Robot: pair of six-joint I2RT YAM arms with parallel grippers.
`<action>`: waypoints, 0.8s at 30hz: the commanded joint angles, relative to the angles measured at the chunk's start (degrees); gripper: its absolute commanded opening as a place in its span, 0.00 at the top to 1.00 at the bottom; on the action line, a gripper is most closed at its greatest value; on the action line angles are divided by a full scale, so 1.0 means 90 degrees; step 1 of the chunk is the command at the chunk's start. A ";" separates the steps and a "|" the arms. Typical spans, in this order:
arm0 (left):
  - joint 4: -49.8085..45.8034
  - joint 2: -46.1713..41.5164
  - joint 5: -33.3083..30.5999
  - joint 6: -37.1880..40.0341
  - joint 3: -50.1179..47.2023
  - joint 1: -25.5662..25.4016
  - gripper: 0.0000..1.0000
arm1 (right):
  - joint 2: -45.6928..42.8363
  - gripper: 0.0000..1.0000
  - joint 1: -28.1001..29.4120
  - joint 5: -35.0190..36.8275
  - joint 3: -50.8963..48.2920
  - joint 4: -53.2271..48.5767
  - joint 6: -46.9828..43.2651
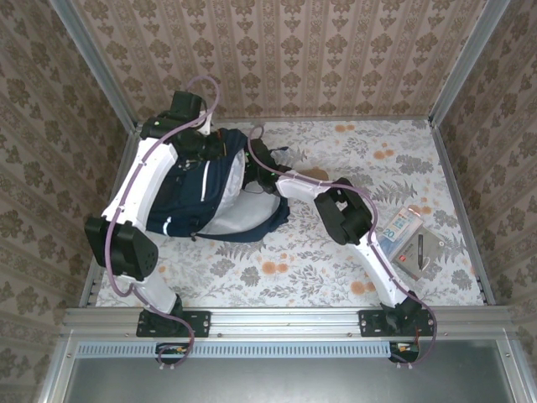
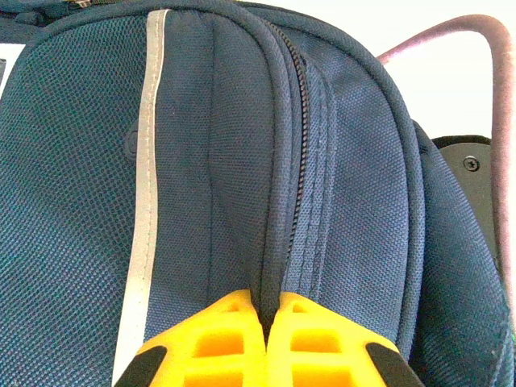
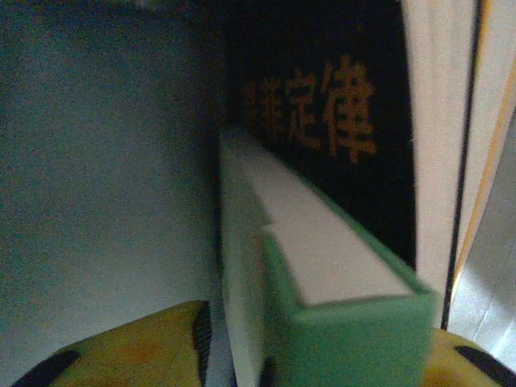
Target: Pack books, pencil case, and school supplies into a backpack
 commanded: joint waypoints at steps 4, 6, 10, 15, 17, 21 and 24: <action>0.0777 -0.0642 0.0426 -0.0200 -0.0220 0.0178 1.00 | -0.0763 0.48 -0.0054 0.0310 -0.0212 -0.1522 -0.0973; 0.0824 -0.0677 0.0445 -0.0218 -0.0303 0.0207 1.00 | -0.0913 0.49 -0.0069 0.0351 -0.0329 -0.1699 -0.1158; 0.0833 -0.0692 0.0480 -0.0226 -0.0367 0.0242 1.00 | -0.1121 0.55 -0.0069 0.0466 -0.0475 -0.2062 -0.1490; 0.0874 -0.0742 0.0496 -0.0243 -0.0477 0.0240 1.00 | -0.1111 0.86 -0.0070 0.0433 -0.0686 -0.1793 -0.1350; 0.0908 -0.0735 0.0542 -0.0286 -0.0531 0.0237 1.00 | -0.0891 0.93 -0.0069 0.0262 -0.0435 -0.1878 -0.1279; 0.1008 -0.0705 0.0633 -0.0345 -0.0599 0.0238 1.00 | -0.0604 0.91 -0.0012 0.0184 -0.0002 -0.1998 -0.1276; 0.0992 -0.0629 0.0638 -0.0338 -0.0546 0.0240 1.00 | -0.0484 0.72 -0.0001 0.0073 0.0238 -0.2259 -0.1360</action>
